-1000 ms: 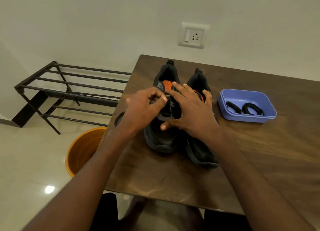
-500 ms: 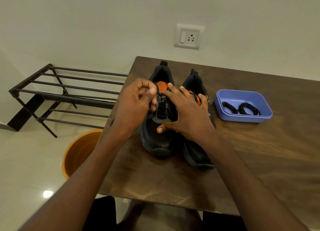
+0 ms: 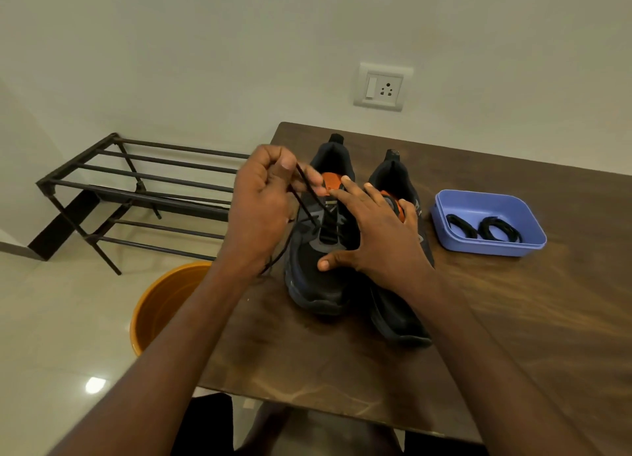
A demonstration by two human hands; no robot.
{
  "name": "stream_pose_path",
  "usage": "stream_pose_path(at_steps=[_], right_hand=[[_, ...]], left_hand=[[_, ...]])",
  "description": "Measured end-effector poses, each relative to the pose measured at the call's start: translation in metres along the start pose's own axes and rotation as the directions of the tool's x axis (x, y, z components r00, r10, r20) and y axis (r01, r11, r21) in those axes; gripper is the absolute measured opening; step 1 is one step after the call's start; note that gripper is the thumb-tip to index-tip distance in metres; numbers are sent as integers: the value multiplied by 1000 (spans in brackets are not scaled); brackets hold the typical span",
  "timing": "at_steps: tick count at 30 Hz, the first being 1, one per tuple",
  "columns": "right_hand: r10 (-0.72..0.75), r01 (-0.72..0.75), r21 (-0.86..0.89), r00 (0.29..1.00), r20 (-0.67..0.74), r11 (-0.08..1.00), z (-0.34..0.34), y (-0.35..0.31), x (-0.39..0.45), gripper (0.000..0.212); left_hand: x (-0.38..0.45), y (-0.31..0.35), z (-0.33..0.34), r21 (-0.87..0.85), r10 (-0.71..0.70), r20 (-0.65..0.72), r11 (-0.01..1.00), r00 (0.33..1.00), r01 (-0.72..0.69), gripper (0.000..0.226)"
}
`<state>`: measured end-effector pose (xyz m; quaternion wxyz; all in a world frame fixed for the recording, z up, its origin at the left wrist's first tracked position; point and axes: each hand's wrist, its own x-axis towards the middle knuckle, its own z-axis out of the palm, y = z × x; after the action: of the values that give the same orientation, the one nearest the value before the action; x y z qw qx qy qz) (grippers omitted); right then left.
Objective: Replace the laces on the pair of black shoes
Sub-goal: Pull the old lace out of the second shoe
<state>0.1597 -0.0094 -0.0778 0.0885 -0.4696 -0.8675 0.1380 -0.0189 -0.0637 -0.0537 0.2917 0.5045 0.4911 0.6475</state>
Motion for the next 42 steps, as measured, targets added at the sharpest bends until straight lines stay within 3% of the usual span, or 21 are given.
stream_pose_path(at_steps=[1, 3, 6, 8, 11, 14, 15, 16, 18, 19, 21, 22, 23, 25, 27, 29, 30, 34, 36, 40, 42], right_hand=[[3, -3, 0, 1000, 2, 1000, 0, 0, 0, 117], [7, -7, 0, 1000, 3, 1000, 0, -1, 0, 117], [4, -4, 3, 1000, -8, 1000, 1, 0, 0, 115], [4, -4, 6, 1000, -12, 1000, 2, 0, 0, 114], [8, -8, 19, 1000, -7, 1000, 3, -1, 0, 114], [9, -9, 17, 1000, 4, 1000, 2, -2, 0, 114], [9, -9, 19, 1000, 7, 1000, 2, -2, 0, 114], [9, -9, 21, 1000, 9, 1000, 2, -2, -1, 114], [11, -12, 31, 1000, 18, 999, 0, -2, 0, 115], [12, -13, 35, 1000, 28, 999, -1, -3, -1, 116], [13, -14, 39, 999, 38, 999, -2, -3, 0, 117], [14, -15, 38, 999, 34, 999, -2, -3, 1, 117], [14, -15, 35, 1000, 26, 999, -1, -3, 1, 117], [9, -9, 42, 1000, 0, 999, 2, -1, 1, 115], [-3, 4, 54, 1000, -13, 999, 5, 0, 0, 114], [-8, 9, 54, 1000, -21, 998, 5, 1, 0, 113], [-7, 8, 50, 1000, -19, 999, 5, 1, 1, 114], [-10, 10, 47, 1000, -14, 999, 6, 1, 0, 113], [-13, 14, 52, 1000, -15, 999, 6, 0, -1, 113], [3, -2, 51, 1000, -13, 999, 4, 0, -1, 112], [6, -5, 65, 1000, -8, 998, 3, 1, -1, 112]], left_hand=[[0, -4, -1, 41, -7, 30, 999, 1000, 6, 18], [-1, -22, -3, 335, 12, 136, 941, 991, -57, 8], [-2, -43, -2, 702, -47, 317, 683, 947, -201, 19], [-1, -46, 1, 768, 1, 312, 589, 950, -252, 22], [-2, -43, 5, 775, 104, 292, 556, 951, -299, 8], [-4, -47, 8, 835, 27, 236, 505, 971, -217, 2], [-3, -47, 7, 847, -41, 185, 514, 982, -138, 3], [0, -46, 5, 804, -74, 131, 591, 989, -63, 7], [5, -33, -1, 479, -36, -11, 877, 999, 37, 16], [5, -23, -3, 257, -31, -86, 965, 996, 52, 21], [5, -10, -2, -58, -66, -134, 997, 989, 59, 28], [2, -6, 2, -101, -89, -107, 992, 990, 78, 28], [1, -9, 6, -51, -103, -71, 994, 992, 99, 24], [-2, -23, 9, 284, -46, 49, 958, 998, 31, 13], [-5, -37, 9, 623, 21, 215, 767, 976, -154, 12], [-4, -45, 8, 756, 27, 312, 599, 950, -265, 17], [-4, -45, 8, 779, 23, 319, 564, 947, -276, 18], [-4, -42, 11, 795, 24, 271, 558, 962, -238, 6], [-5, -41, 14, 766, 0, 208, 622, 978, -163, 9], [-3, -39, 14, 434, -158, -90, 882, 983, 182, 12], [5, -32, 5, 213, -227, -261, 934, 938, 285, 16]])
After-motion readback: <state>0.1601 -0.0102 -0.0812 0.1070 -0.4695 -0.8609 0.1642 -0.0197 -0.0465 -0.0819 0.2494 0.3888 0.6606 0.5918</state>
